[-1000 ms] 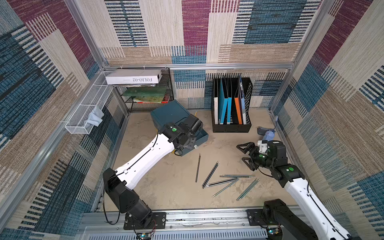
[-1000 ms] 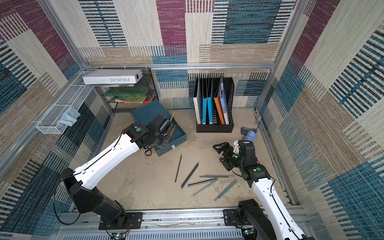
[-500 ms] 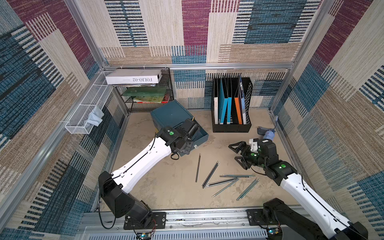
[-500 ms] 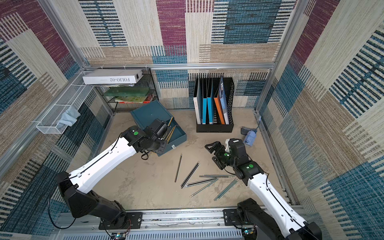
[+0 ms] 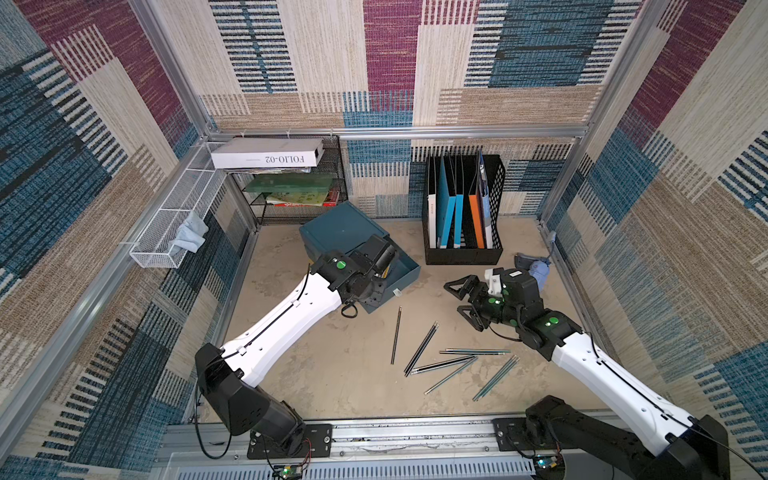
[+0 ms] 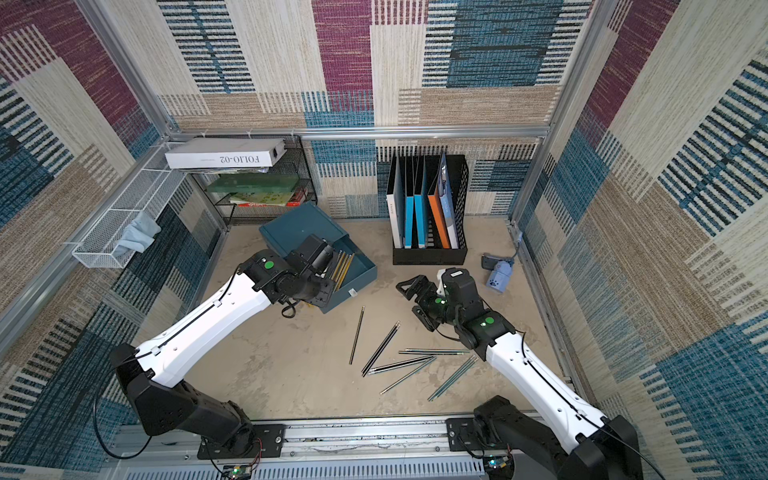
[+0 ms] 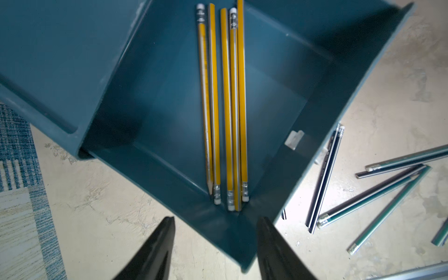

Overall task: Please place the pencils in the drawer according to their color
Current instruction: Place the pencil in the drawer, then close the drawer in the storage box.

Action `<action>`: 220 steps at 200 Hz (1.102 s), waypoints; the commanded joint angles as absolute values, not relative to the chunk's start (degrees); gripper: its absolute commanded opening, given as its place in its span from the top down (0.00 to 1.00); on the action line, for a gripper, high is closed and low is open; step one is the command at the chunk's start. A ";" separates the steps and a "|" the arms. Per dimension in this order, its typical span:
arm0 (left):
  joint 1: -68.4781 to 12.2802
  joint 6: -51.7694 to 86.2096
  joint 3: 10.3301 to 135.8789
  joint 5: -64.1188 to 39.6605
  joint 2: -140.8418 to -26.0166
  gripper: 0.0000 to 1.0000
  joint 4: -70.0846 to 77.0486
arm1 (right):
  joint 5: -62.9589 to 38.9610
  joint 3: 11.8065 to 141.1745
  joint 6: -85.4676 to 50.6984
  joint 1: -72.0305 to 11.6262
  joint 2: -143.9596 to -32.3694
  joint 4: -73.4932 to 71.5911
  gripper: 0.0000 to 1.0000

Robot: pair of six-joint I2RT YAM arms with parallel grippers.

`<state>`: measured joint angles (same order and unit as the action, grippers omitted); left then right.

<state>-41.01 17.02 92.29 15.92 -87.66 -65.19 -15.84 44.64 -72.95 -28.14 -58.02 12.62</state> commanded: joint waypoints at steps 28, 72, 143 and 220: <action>-40.61 18.40 94.41 16.00 -86.79 0.31 -66.36 | -14.59 46.93 -73.25 -29.76 -59.81 10.47 0.06; -36.11 20.32 99.84 16.17 -87.06 0.28 -66.33 | -15.01 48.99 -73.78 -32.30 -63.68 6.82 0.07; -21.53 19.34 110.41 12.95 -95.30 0.27 -66.23 | -15.03 57.07 -72.98 -37.59 -74.55 2.53 0.09; -12.79 18.98 114.31 11.16 -104.13 0.29 -66.01 | -17.44 69.58 -71.94 -39.49 -88.16 0.48 0.09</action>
<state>-13.39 19.49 114.45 12.23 -102.30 -66.08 -16.19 66.19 -73.25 -39.27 -85.38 2.26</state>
